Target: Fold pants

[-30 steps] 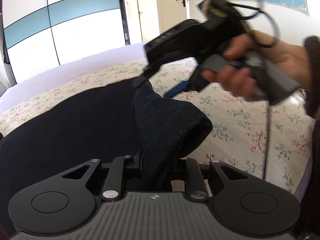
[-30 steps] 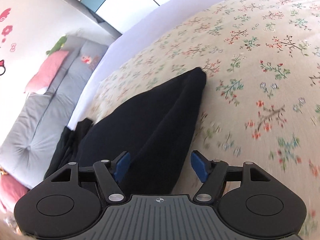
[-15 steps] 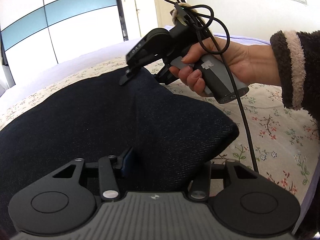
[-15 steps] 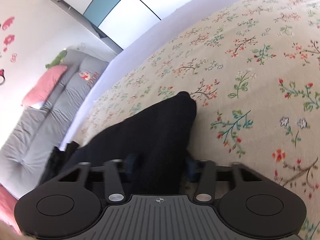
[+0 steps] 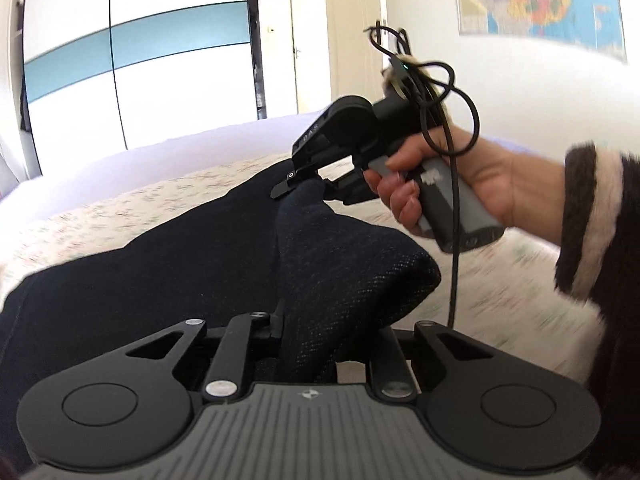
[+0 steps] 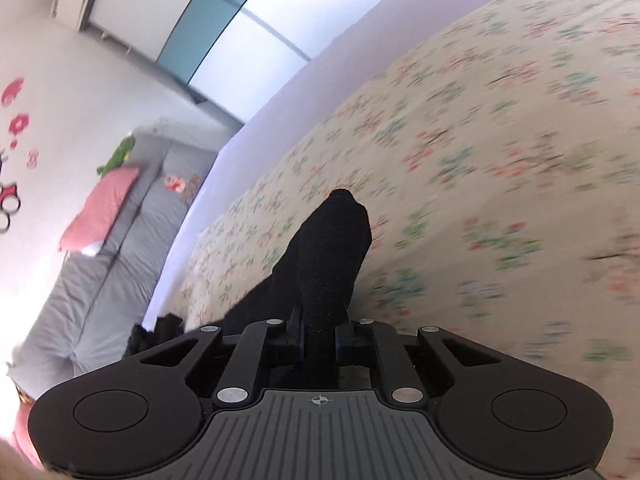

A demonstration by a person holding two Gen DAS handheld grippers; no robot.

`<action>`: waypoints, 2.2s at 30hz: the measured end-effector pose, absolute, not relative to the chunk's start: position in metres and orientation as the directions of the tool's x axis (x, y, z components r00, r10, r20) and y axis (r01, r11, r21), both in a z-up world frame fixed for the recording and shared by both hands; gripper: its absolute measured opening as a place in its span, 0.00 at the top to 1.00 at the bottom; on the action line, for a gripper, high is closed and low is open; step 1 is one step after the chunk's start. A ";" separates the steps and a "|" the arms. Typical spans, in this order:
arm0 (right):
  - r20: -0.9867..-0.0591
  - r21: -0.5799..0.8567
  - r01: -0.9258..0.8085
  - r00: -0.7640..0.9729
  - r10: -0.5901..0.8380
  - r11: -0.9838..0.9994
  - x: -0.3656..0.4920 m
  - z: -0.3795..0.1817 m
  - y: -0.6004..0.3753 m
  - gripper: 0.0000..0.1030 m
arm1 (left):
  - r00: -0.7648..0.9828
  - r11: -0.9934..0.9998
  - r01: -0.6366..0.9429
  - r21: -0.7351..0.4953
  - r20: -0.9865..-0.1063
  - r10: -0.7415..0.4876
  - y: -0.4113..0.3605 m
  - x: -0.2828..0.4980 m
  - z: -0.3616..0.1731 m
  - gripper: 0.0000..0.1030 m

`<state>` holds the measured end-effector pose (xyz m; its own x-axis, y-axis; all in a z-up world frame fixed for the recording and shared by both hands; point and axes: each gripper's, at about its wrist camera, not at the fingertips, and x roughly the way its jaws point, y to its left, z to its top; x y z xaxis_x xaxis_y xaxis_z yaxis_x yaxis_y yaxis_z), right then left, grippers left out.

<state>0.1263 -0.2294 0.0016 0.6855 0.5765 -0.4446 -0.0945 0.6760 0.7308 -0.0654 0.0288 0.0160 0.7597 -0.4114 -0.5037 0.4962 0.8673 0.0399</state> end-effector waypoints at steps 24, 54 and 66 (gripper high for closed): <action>-0.422 0.709 -0.035 0.779 0.464 0.704 0.076 0.079 -0.269 0.88 | 0.780 0.797 0.398 -0.454 -0.290 -0.554 0.035 -0.109 0.047 0.34; -0.487 0.561 -0.328 0.611 0.624 0.760 0.104 0.092 -0.011 0.42 | 0.859 0.819 -0.183 -0.544 -0.494 -0.136 0.258 -0.116 0.046 0.00; -0.508 0.448 -0.393 0.627 0.590 0.803 0.003 0.068 -0.092 0.35 | 0.671 0.847 -0.041 -0.530 -0.642 -0.370 0.279 -0.017 0.046 0.04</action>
<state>0.0030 -0.0924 0.0679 0.6271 0.5900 -0.5085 -0.3927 0.8033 0.4478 -0.0168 0.2794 0.0463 0.6712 -0.3700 -0.6423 -0.0408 0.8468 -0.5304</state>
